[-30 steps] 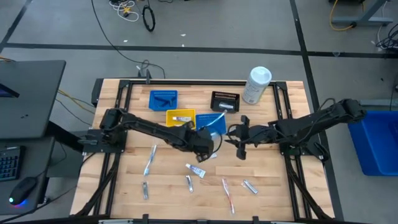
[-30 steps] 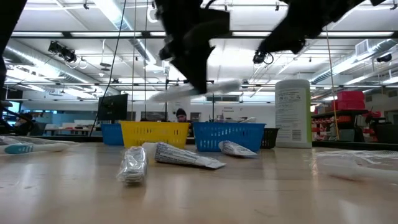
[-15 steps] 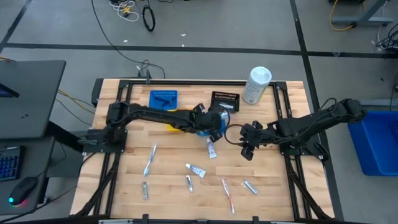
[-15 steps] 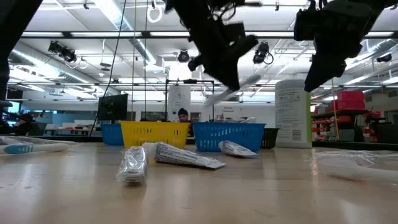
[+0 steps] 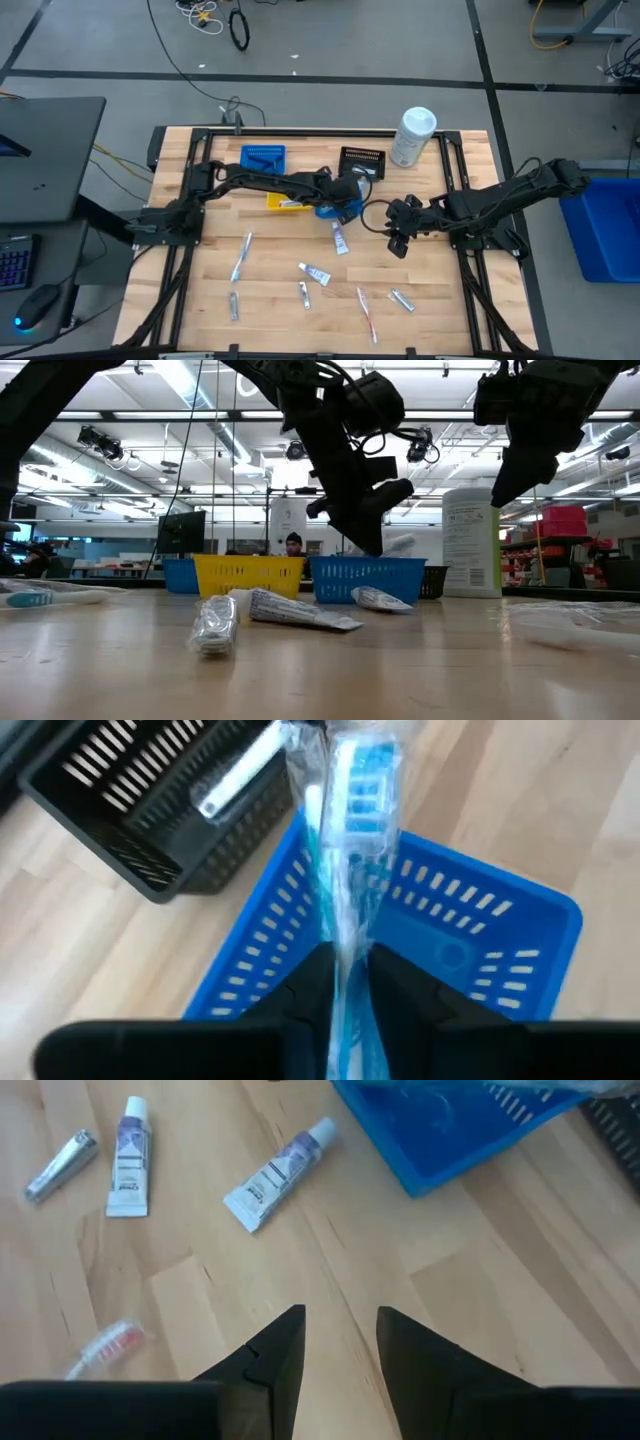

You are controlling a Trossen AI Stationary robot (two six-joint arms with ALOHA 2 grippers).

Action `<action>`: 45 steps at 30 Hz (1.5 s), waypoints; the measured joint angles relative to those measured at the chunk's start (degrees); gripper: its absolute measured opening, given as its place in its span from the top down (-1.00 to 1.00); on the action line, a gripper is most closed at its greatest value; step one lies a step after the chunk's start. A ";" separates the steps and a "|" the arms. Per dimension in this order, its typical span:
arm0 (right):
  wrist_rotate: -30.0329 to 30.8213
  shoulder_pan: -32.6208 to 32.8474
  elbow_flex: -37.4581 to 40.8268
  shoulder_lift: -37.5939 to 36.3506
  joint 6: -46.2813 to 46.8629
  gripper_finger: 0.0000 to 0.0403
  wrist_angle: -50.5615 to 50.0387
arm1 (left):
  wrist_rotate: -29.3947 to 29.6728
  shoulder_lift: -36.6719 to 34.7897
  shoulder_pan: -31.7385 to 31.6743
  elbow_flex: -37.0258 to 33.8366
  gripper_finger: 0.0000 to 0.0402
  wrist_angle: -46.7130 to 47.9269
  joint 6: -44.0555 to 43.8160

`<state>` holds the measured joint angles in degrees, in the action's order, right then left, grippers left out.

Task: Pick & Place Travel size toiletries
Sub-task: Put the blue toothbrush into the right blue basket, then put the nail cutter into the black basket

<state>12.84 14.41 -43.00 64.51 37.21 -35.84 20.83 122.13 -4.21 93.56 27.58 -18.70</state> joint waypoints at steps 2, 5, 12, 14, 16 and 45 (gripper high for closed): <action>0.02 0.00 0.00 0.00 -0.04 0.33 0.03 | 0.96 -0.01 0.00 0.00 0.55 0.07 1.66; 0.07 -0.02 0.00 0.00 -0.11 0.33 0.28 | 0.87 -0.53 0.00 0.00 0.44 0.13 2.60; 0.09 0.00 0.00 0.00 -0.11 0.33 0.29 | -3.22 -2.10 0.05 2.33 0.26 9.21 0.75; 0.12 -0.01 0.00 0.00 -0.11 0.33 0.38 | -2.44 -4.56 0.09 2.56 0.24 12.34 0.70; 0.41 -0.01 0.00 0.00 -0.11 0.33 0.52 | -1.33 -7.55 0.07 2.56 0.23 14.51 1.19; 3.50 -0.09 7.91 0.09 -0.59 0.33 14.71 | 0.97 -50.43 8.82 -41.37 0.40 6.81 -11.65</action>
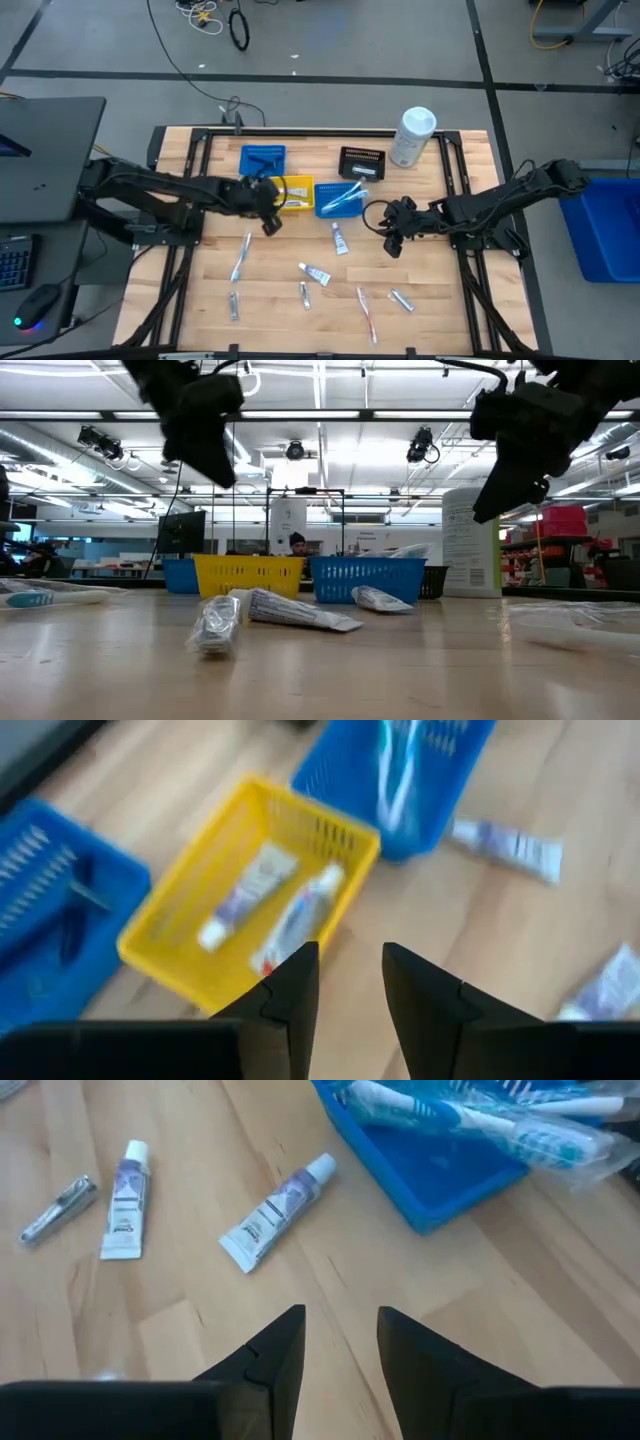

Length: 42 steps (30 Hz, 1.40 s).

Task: Pick & Place Travel size toiletries
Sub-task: Put the nail cutter into the black basket

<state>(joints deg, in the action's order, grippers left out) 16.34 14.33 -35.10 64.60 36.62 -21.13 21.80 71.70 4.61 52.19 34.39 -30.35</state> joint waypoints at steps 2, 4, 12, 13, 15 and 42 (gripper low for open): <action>0.06 0.00 0.56 -0.11 -0.02 0.33 0.05 | 0.20 -0.45 1.38 -2.97 0.41 -2.64 -0.23; 0.04 -0.07 0.78 -0.05 -0.02 0.34 0.10 | 0.35 -0.59 2.95 -5.78 0.41 -5.41 0.67; 0.11 0.29 0.79 -0.07 -0.31 0.35 6.25 | -2.94 -0.48 8.58 -13.88 0.41 -24.64 8.75; 0.13 0.61 0.79 -0.07 -0.94 0.36 7.02 | -3.34 -0.50 9.25 -14.26 0.41 -25.76 9.76; 0.07 1.38 0.79 -0.07 -2.71 0.36 8.44 | -3.40 -0.48 10.51 -14.34 0.41 -26.26 11.05; -1.57 12.38 -13.13 4.42 -23.06 0.10 23.55 | 1.49 -0.45 5.69 -14.35 0.41 -38.51 17.48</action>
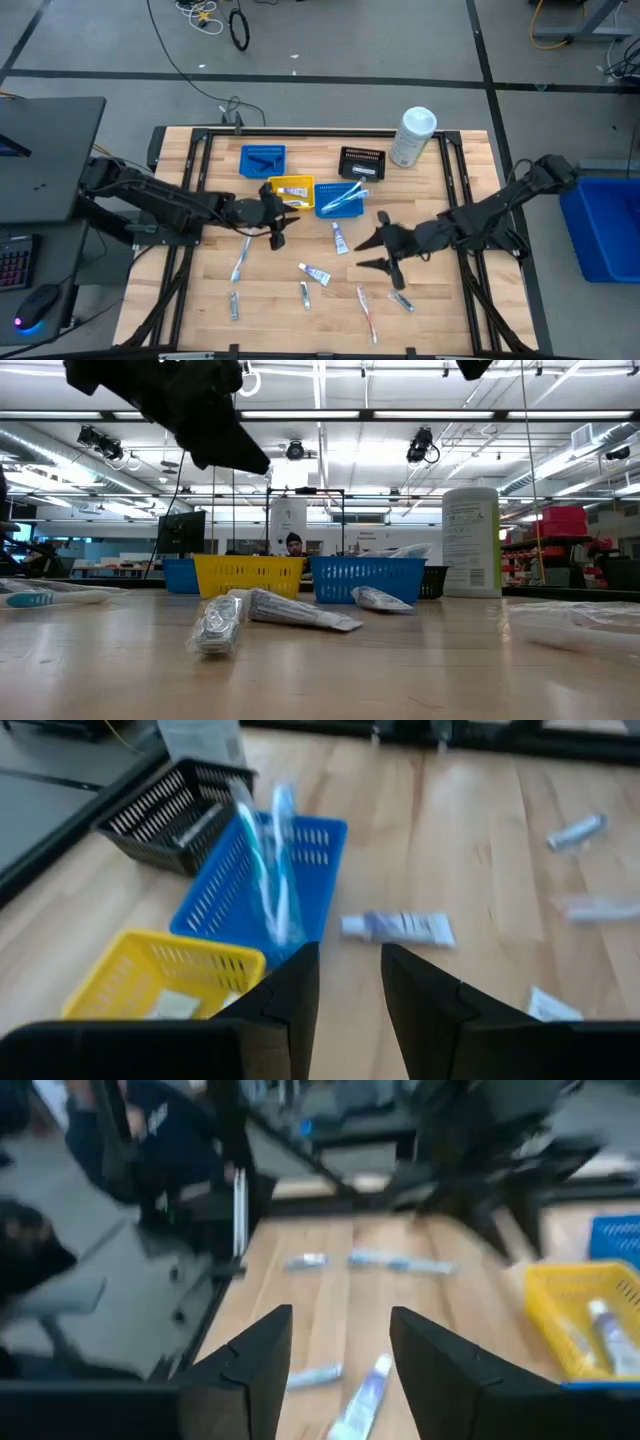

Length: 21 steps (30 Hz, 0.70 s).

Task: Pick & Place Travel size toiletries
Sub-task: Put the nail cutter into the black basket

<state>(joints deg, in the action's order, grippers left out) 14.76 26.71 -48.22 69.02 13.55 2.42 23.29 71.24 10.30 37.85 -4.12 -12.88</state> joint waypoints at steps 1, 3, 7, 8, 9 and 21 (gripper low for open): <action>0.00 0.54 -1.66 1.16 0.84 0.09 -3.20 | -0.02 0.00 -0.51 0.00 0.41 -0.77 0.10; -0.04 1.51 -5.34 3.91 4.08 0.10 -10.45 | -0.07 0.00 -1.35 0.00 0.41 -1.92 -0.26; -0.80 3.89 -11.82 9.76 18.26 0.14 -30.43 | -0.28 0.00 -2.00 0.00 0.41 -3.04 -1.73; -2.23 4.58 -12.52 11.16 22.82 0.15 -34.73 | -0.35 0.00 -2.00 0.00 0.41 -3.14 -1.74; -4.19 5.36 -12.90 12.74 27.89 0.16 -38.48 | -0.42 0.00 -2.00 0.00 0.41 -3.06 -1.75; -24.17 15.70 -13.07 30.89 56.53 -0.03 -49.34 | -4.58 0.00 -1.98 0.00 0.41 -3.04 -1.91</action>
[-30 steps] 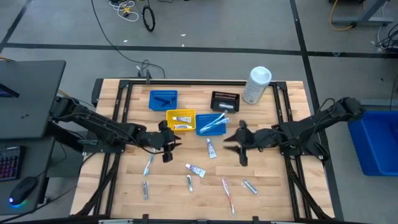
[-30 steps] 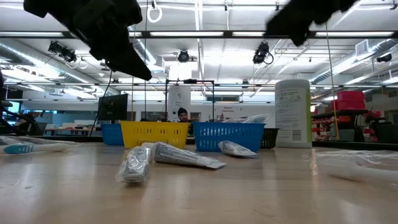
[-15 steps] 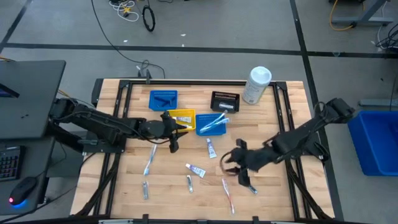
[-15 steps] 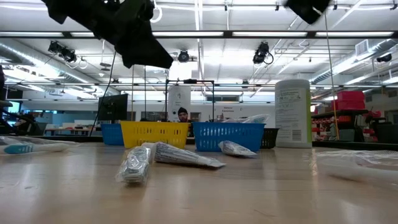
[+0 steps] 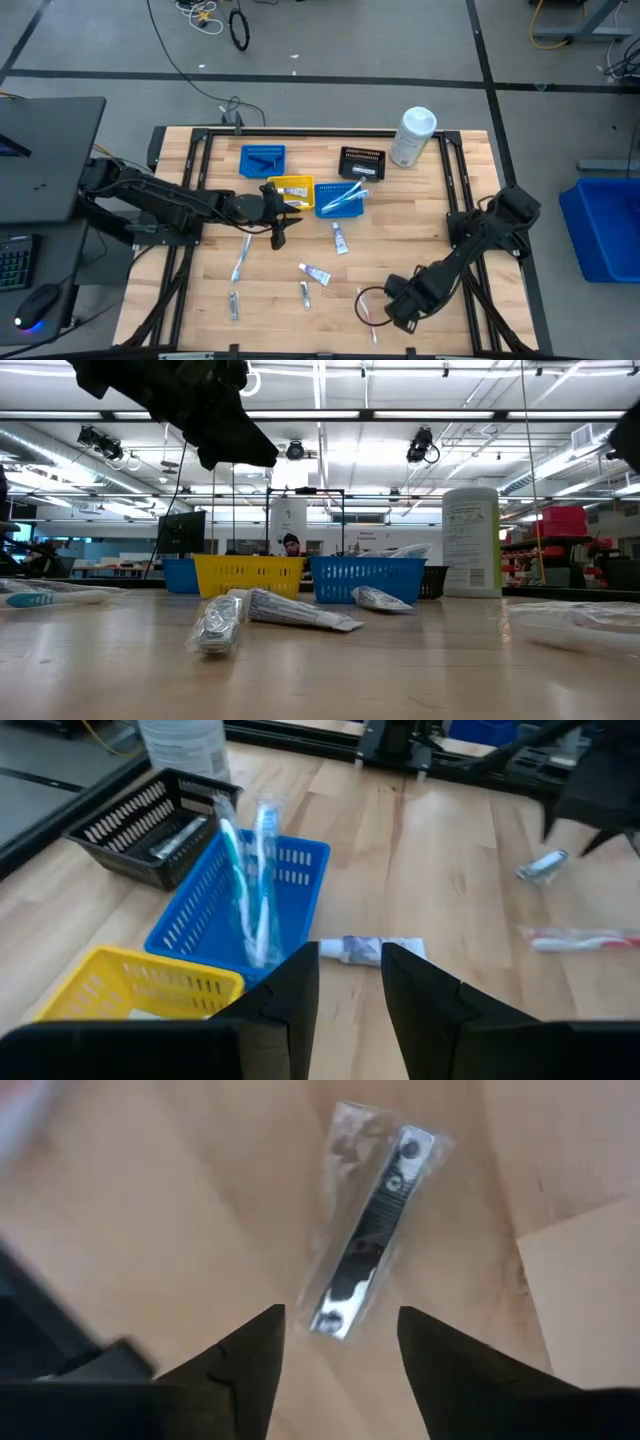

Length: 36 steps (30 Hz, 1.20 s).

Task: Pick & Place Travel size toiletries
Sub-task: Put the nail cutter into the black basket

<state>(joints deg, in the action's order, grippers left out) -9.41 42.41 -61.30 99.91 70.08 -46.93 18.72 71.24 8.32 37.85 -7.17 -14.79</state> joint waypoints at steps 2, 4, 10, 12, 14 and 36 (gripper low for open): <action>0.51 0.20 0.00 1.70 0.21 -0.08 0.01 | -1.03 0.00 0.00 0.00 0.41 0.14 -0.15; 0.85 0.13 0.00 3.14 0.59 -0.12 -0.65 | -2.31 0.00 0.00 0.00 0.41 0.08 -0.61; 1.22 -0.89 0.00 4.87 0.22 -0.13 -0.14 | -4.86 0.00 0.07 0.00 0.41 0.11 -1.90; 1.74 -0.92 0.00 4.89 -0.48 -0.04 -0.21 | -5.18 0.00 0.11 0.00 0.41 0.07 -1.94; 2.35 -1.04 0.00 4.89 -0.56 0.08 -0.23 | -5.49 0.00 0.11 0.00 0.41 0.08 -1.96; 33.96 -16.78 -18.60 4.80 -18.92 0.70 -37.70 | -5.36 0.00 0.11 0.00 0.41 0.09 1.60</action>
<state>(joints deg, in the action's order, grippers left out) 24.56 25.63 -79.90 104.71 51.17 -84.63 13.36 71.24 8.43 37.85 -7.08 -13.19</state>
